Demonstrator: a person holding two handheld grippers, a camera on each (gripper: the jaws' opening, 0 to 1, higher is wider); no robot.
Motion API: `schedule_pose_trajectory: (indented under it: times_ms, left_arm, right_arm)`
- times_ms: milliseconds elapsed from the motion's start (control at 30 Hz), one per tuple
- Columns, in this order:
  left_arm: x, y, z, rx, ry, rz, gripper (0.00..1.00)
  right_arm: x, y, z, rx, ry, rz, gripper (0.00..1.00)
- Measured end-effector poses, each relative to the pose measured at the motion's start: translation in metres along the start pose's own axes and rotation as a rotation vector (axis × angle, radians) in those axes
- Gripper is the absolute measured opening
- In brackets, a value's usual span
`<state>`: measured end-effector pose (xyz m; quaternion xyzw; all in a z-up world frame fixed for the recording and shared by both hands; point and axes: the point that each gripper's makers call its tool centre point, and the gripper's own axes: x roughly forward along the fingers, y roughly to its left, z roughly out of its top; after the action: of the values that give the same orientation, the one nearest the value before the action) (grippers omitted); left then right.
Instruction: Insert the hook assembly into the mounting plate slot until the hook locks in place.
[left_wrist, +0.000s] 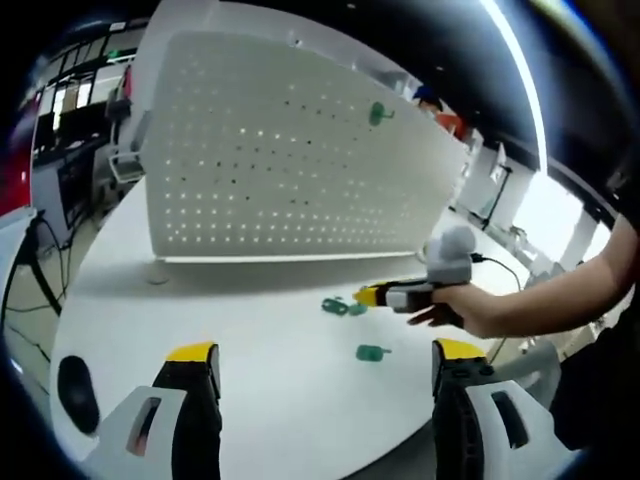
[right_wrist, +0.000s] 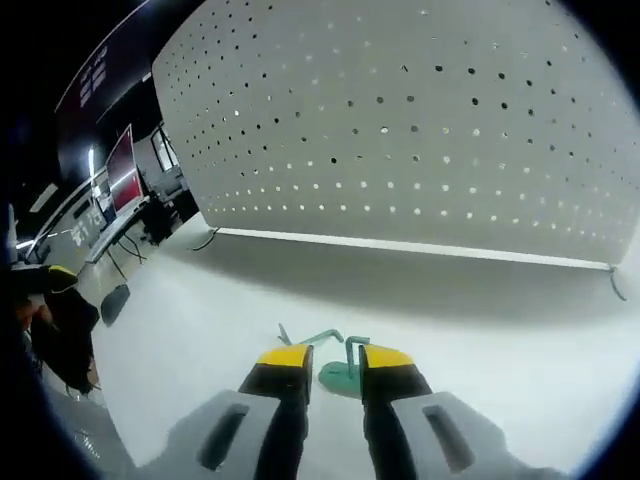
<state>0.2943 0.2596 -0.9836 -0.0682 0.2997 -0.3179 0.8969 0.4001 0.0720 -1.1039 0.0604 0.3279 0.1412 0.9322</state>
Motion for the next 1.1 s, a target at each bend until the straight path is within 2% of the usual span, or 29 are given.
schedule_pose_trajectory:
  times_ms: [300, 433, 533, 833, 933, 1100]
  left_arm:
    - [-0.003, 0.007, 0.001, 0.000, 0.003, 0.007, 0.87]
    - [-0.004, 0.009, -0.002, -0.003, 0.008, 0.011, 0.87]
    - [-0.004, 0.009, -0.002, -0.005, 0.007, 0.010, 0.87]
    - [-0.004, 0.007, -0.003, -0.009, 0.000, 0.008, 0.87]
    - [-0.003, 0.005, -0.002, -0.007, -0.001, 0.004, 0.87]
    - [-0.003, 0.002, 0.001, 0.000, -0.006, -0.001, 0.87]
  right_arm:
    - [0.018, 0.006, 0.010, -0.029, 0.013, -0.003, 0.14]
    - [0.024, 0.006, 0.013, -0.057, 0.029, -0.004, 0.06]
    - [0.028, 0.004, 0.012, -0.072, 0.050, -0.007, 0.05]
    - [0.017, -0.008, 0.013, -0.077, 0.051, -0.025, 0.00]
    - [0.014, -0.014, 0.012, -0.133, 0.062, -0.049, 0.00]
    - [0.008, -0.015, 0.015, -0.129, 0.048, -0.044, 0.00]
